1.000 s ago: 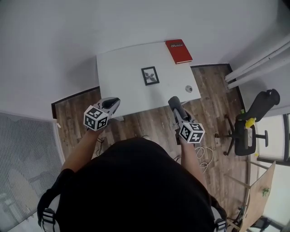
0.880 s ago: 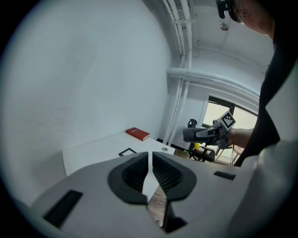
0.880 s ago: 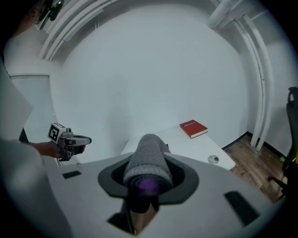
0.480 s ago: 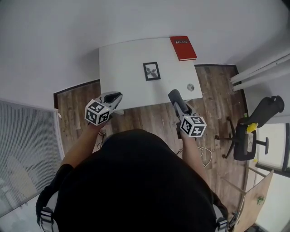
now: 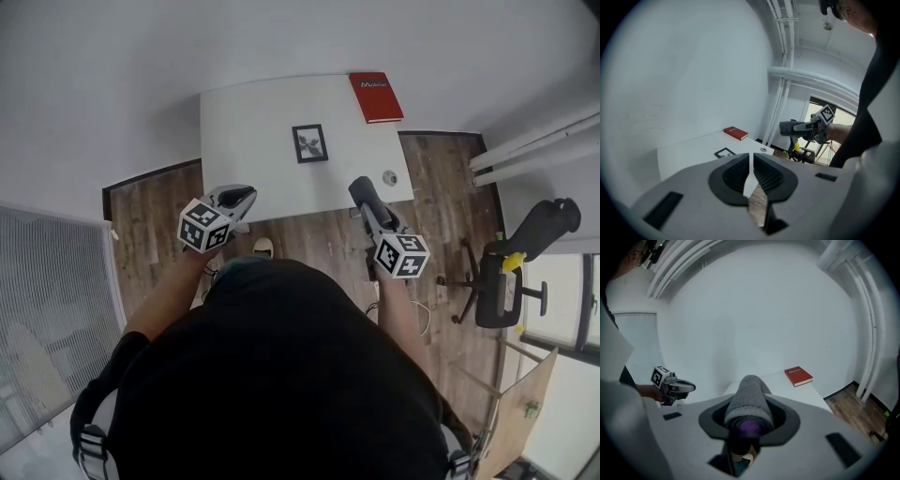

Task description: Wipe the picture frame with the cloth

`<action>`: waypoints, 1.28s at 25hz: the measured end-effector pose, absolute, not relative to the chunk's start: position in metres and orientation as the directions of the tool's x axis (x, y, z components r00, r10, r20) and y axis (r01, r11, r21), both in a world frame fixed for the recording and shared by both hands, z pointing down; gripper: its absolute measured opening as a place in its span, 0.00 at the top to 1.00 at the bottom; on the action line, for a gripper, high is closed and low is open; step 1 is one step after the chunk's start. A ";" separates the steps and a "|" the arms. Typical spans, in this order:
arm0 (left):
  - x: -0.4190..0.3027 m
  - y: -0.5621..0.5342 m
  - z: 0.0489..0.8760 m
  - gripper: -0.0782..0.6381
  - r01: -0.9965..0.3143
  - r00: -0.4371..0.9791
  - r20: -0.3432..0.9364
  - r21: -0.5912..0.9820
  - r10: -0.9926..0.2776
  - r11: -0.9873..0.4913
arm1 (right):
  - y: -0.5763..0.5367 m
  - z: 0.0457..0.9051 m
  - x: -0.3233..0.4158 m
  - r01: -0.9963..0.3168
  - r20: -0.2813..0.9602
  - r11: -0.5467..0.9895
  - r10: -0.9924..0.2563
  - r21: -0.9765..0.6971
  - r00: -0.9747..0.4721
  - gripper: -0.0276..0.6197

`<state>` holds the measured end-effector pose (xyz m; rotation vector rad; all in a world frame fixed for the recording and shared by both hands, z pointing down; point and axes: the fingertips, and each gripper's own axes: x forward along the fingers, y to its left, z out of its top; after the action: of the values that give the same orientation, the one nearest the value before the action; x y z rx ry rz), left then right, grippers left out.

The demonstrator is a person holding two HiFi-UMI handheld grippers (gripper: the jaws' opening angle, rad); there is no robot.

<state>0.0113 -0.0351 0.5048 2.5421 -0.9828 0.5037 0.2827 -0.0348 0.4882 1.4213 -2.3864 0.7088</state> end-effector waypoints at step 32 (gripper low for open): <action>-0.020 -0.167 0.569 0.84 -0.559 0.801 0.444 0.311 -0.402 -0.769 | -0.175 0.504 0.212 -0.912 0.615 0.405 -0.702 -0.070 -0.359 0.79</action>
<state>-0.0201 -0.1668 0.5694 2.5556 -0.7202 0.4944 0.2116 -0.1747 0.5041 1.3717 -2.1674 0.5576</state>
